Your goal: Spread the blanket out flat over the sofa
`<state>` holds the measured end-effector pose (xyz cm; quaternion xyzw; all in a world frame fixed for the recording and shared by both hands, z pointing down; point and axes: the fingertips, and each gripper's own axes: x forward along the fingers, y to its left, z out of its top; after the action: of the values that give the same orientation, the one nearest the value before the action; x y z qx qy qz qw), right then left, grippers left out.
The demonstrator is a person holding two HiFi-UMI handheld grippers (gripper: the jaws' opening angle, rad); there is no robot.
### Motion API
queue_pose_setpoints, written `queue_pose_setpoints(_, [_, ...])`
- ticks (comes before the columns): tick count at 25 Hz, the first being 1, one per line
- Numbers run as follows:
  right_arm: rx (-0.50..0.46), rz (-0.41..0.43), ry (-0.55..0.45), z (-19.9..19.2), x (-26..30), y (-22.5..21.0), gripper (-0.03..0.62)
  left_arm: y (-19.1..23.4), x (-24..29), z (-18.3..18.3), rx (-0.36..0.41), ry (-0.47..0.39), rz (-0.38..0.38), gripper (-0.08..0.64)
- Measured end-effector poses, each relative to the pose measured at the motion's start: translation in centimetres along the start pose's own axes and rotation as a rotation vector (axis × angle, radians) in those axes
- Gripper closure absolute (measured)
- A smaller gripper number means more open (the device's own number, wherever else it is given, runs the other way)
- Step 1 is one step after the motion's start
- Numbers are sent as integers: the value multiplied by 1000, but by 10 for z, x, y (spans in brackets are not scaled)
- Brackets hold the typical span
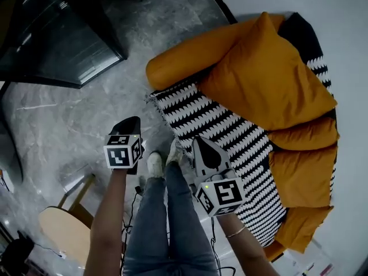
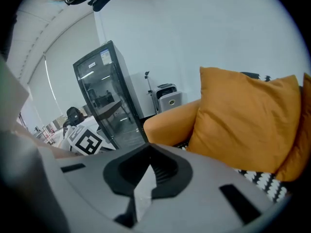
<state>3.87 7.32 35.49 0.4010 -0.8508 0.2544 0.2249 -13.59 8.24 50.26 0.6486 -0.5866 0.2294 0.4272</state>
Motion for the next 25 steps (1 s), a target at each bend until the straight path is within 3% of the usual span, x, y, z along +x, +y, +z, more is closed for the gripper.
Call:
queue_pose_setpoints(16, [9,-32,-148,102,-77,34,581,-56,-152,117,73,-256,-47,541])
queue_pose_setpoints(25, [8,-44,-249,149,-117,51,581,-93,-234,165,107,-406,-88,543])
